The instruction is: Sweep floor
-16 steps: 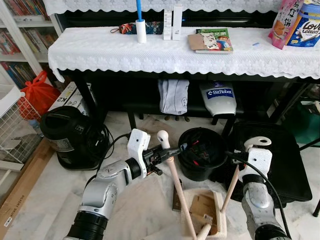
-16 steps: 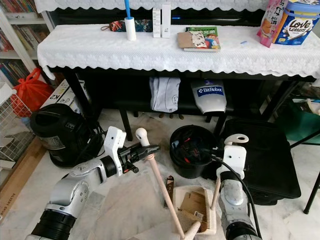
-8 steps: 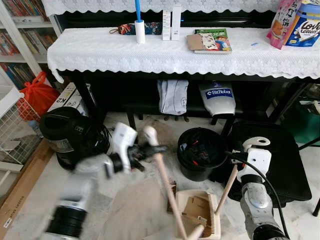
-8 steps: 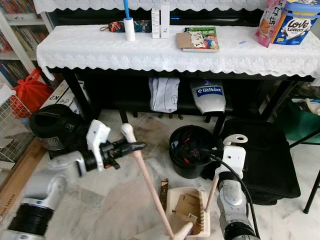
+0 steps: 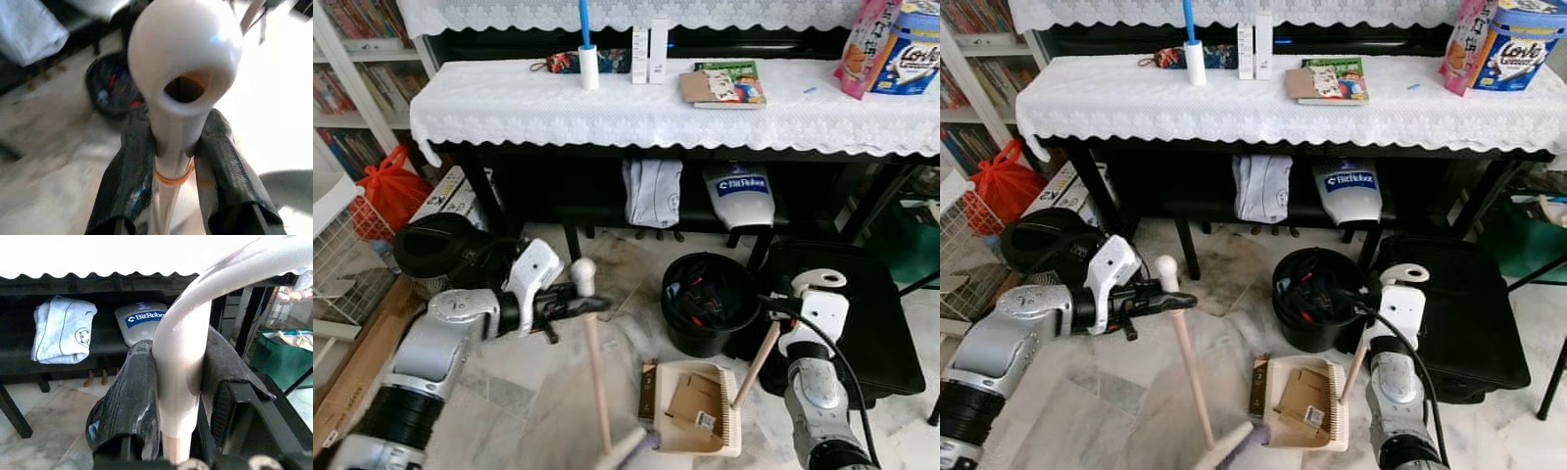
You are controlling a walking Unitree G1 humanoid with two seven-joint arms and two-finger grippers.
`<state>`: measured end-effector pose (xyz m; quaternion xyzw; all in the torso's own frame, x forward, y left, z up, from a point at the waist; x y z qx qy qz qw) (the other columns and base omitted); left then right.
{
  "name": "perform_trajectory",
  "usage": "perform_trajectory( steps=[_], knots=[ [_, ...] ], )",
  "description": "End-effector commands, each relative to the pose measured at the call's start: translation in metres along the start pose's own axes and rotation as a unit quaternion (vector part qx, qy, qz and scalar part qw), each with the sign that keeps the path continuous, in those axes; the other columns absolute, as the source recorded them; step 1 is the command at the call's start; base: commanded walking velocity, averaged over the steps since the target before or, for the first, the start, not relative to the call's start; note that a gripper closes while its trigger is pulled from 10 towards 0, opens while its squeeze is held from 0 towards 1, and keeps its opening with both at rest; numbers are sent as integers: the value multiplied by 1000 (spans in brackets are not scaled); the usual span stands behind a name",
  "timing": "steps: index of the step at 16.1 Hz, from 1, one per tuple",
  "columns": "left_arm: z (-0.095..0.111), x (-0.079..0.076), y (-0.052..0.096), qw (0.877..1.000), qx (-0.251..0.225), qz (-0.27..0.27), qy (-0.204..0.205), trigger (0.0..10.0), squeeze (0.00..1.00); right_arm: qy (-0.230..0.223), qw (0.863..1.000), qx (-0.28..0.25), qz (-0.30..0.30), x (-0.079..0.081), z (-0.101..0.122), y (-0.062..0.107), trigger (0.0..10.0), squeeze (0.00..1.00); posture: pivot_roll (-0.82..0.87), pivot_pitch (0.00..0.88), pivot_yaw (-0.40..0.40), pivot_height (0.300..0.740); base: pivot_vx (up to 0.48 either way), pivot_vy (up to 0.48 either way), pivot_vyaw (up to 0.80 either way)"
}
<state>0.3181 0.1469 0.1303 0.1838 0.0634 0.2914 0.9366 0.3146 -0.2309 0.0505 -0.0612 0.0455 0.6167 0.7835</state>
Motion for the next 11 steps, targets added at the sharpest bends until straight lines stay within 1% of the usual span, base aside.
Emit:
perform_trajectory(
  steps=[1,4,6,8,9,10,11],
  knots=[
    [7,17,9,998,4,44,-36,10000,0,-11,999,-35,-8,-1,15,-7,10000,0,-31,0,64,740,0,0,0],
    [16,35,12,992,-18,110,-50,10000,0,-21,999,-37,-15,-2,17,-9,10000,0,-29,0,64,740,0,0,0],
    [20,42,8,985,-57,153,-47,10000,0,-25,999,-43,-15,-1,20,-10,10000,0,-40,0,67,740,0,0,0],
    [16,50,7,973,-82,213,-40,10000,0,-29,998,-54,-14,0,24,-12,10000,0,-39,0,66,740,0,0,0],
    [16,52,6,968,-96,231,-28,10000,0,-31,998,-59,-14,1,27,-12,10000,0,-38,0,65,740,0,0,0],
    [15,53,4,960,-116,254,-19,10000,0,-37,997,-69,-13,2,31,-13,10000,0,-40,0,65,740,0,0,0],
    [12,56,3,950,-135,283,3,10000,0,-42,996,-76,-14,3,34,-15,10000,0,-43,0,62,740,0,0,0]
  ],
)
Point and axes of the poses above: a point about 5 cm out from each wrist's last joint towards the gripper, its own y axis pointing back from the gripper into the wrist, its own z axis along the axis of the wrist's last joint, x = y × z, the point moved 2 cm from there along -y, pointing out of the wrist towards the gripper, and after that the axes turned 4 degrees about y, right-handed, at the moved point
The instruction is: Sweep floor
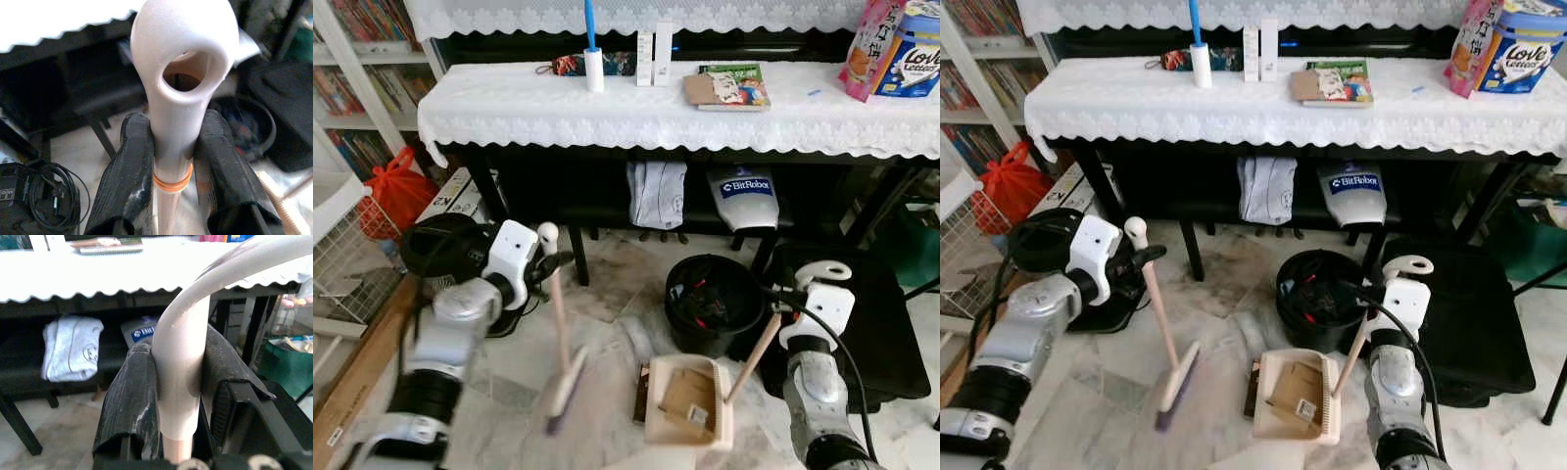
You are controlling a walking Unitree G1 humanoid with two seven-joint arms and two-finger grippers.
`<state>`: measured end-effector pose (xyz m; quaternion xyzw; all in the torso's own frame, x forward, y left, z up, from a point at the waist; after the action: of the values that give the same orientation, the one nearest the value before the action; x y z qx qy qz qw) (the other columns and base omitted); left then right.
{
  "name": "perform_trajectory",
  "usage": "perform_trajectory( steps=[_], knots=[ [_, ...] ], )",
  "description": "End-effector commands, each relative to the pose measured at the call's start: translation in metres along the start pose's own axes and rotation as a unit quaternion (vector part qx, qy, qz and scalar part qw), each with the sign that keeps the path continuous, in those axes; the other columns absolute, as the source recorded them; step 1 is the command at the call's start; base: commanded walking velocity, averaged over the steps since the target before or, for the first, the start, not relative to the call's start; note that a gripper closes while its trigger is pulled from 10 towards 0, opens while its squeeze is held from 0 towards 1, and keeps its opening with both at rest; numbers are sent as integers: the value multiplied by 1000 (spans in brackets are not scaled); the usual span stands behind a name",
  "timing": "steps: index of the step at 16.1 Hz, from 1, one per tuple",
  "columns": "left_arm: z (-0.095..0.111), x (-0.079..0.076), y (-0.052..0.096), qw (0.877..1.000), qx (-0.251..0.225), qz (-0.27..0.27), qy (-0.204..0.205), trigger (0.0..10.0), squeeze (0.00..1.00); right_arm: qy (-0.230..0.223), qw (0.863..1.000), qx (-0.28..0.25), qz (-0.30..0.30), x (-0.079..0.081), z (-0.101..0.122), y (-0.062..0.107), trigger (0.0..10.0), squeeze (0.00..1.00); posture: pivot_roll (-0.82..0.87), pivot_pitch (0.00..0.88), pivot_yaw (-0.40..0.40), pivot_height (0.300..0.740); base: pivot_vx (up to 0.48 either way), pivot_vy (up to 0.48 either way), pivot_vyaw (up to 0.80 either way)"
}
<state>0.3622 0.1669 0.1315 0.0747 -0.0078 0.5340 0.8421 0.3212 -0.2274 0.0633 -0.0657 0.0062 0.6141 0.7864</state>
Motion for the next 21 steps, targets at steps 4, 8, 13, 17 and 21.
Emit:
perform_trajectory(
  steps=[4,8,13,17,21],
  knots=[
    [-11,16,3,991,-39,125,22,10000,0,-28,996,-90,1,9,39,-14,10000,0,-64,0,46,740,0,0,0],
    [-14,-5,-6,991,-48,121,43,10000,0,-38,992,-116,5,10,51,-14,10000,0,-75,0,33,740,0,0,0],
    [10,-12,-18,979,-99,97,151,10000,0,-39,992,-118,13,10,57,-19,10000,0,-60,0,23,740,0,0,0],
    [45,-11,-16,969,-157,80,171,10000,0,-41,993,-111,24,15,55,-20,10000,0,-46,0,20,740,0,0,0],
    [63,-29,-18,974,-164,14,155,10000,0,-43,993,-109,29,16,56,-23,10000,0,-41,0,22,740,0,0,0]
  ],
)
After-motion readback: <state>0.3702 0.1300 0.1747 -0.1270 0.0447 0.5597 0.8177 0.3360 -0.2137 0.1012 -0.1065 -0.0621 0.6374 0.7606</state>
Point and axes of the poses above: a point about 5 cm out from each wrist's last joint towards the gripper, its own y axis pointing back from the gripper into the wrist, its own z axis along the axis of the wrist's last joint, x = y × z, the point moved 2 cm from there along -y, pointing out of the wrist towards the gripper, and after that the axes turned 4 degrees about y, right-handed, at the moved point
